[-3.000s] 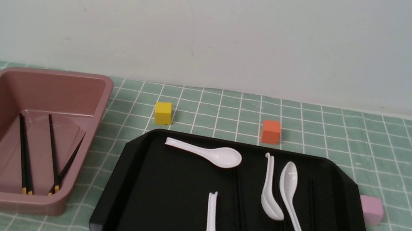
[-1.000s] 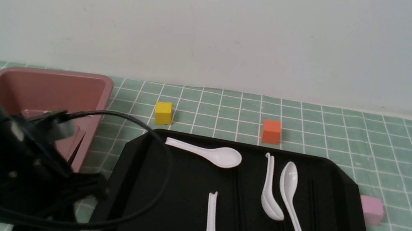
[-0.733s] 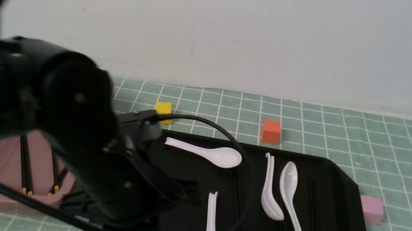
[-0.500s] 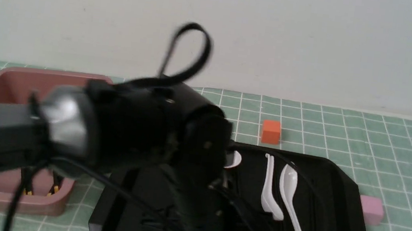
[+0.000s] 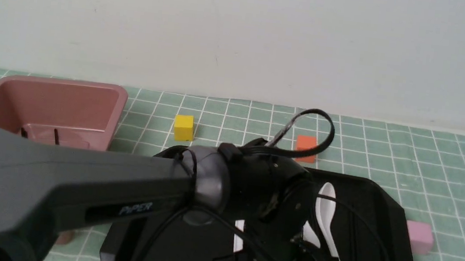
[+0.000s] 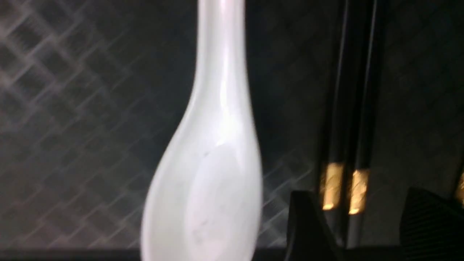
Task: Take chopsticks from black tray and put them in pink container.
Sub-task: 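Reach over to the black tray and grasp a pair of chopsticks with the left gripper, then place the chopsticks into the pink bin with the left gripper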
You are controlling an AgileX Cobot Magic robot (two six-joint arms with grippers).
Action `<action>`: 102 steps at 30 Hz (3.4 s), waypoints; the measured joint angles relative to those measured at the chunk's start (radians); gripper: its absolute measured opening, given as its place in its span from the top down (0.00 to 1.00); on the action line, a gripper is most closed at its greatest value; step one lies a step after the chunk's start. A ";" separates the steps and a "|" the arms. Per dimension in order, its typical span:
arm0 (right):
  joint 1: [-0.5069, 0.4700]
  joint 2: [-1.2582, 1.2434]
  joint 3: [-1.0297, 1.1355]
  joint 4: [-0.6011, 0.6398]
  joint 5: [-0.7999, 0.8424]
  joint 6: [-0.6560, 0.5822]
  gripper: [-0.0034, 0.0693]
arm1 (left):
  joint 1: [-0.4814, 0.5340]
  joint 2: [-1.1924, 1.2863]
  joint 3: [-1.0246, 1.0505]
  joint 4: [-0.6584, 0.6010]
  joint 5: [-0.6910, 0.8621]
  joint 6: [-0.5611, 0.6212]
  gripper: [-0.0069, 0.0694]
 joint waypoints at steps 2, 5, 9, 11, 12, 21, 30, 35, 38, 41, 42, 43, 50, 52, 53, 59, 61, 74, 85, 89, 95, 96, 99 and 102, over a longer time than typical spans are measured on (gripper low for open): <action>0.000 0.000 0.000 0.000 0.000 0.001 0.62 | 0.000 0.003 -0.001 0.000 -0.023 0.000 0.44; 0.000 0.000 0.000 0.000 0.000 0.001 0.62 | 0.000 0.006 -0.001 -0.001 -0.036 -0.001 0.44; 0.000 0.000 0.000 -0.001 0.000 0.001 0.62 | 0.000 0.006 -0.001 0.000 -0.039 -0.001 0.44; 0.000 0.000 0.000 -0.001 0.000 0.002 0.62 | 0.000 0.006 -0.001 0.009 -0.039 -0.001 0.44; 0.000 0.000 0.000 -0.001 0.000 0.002 0.62 | 0.000 0.006 -0.001 0.012 -0.039 -0.001 0.44; 0.000 0.000 0.000 -0.001 0.000 0.002 0.62 | 0.000 0.006 -0.001 0.027 -0.050 -0.001 0.44; 0.000 0.000 0.000 -0.001 0.000 -0.001 0.62 | 0.000 0.036 -0.003 0.031 -0.060 -0.001 0.44; 0.000 0.000 0.000 -0.001 0.000 -0.001 0.62 | 0.000 0.043 -0.003 0.035 -0.063 -0.001 0.44; 0.000 0.000 0.000 -0.001 0.000 -0.001 0.62 | 0.000 0.055 -0.005 0.042 -0.062 -0.001 0.44; 0.000 0.000 0.000 -0.001 0.000 -0.001 0.62 | 0.000 0.061 -0.011 0.043 -0.052 0.000 0.47; 0.000 0.000 0.000 -0.001 0.000 -0.001 0.62 | 0.000 0.061 -0.012 0.046 -0.048 0.000 0.50; 0.000 0.000 0.000 -0.001 0.000 -0.001 0.62 | 0.000 0.062 -0.013 0.050 -0.041 0.000 0.54; 0.000 0.000 0.000 -0.001 0.000 -0.001 0.62 | 0.000 0.064 -0.015 0.064 -0.012 -0.016 0.76; 0.000 0.000 0.000 -0.001 0.000 -0.001 0.62 | 0.000 0.055 -0.015 0.064 -0.012 -0.020 0.75; 0.000 0.000 0.000 -0.001 0.000 -0.001 0.62 | 0.000 0.051 -0.015 0.063 -0.009 -0.020 0.75; 0.000 0.000 0.000 -0.001 0.000 -0.001 0.62 | 0.000 -0.104 -0.065 0.077 0.041 -0.019 0.75; 0.000 0.000 0.000 -0.001 0.000 -0.001 0.62 | 0.003 -0.199 -0.086 0.118 0.076 -0.020 0.75; 0.000 0.000 0.000 -0.001 0.000 -0.001 0.62 | 0.406 -0.527 0.113 0.438 0.388 0.089 0.75; 0.000 0.000 0.000 -0.001 0.000 -0.001 0.62 | 0.795 -0.513 0.327 0.304 0.016 0.245 0.75; 0.000 0.000 0.000 -0.001 0.000 -0.001 0.62 | 0.824 -0.507 0.328 0.253 -0.021 0.287 0.75; 0.000 0.000 0.000 -0.001 0.000 -0.001 0.62 | 0.824 -0.449 0.328 0.205 -0.037 0.305 0.74; 0.000 0.000 0.000 -0.001 0.000 -0.001 0.62 | 0.824 -0.437 0.329 0.201 -0.033 0.305 0.73; 0.000 0.000 0.000 -0.001 0.000 -0.001 0.62 | 0.824 -0.414 0.329 0.186 -0.024 0.305 0.64; 0.000 0.000 0.000 -0.001 0.000 -0.001 0.62 | 0.824 -0.413 0.329 0.176 -0.016 0.306 0.57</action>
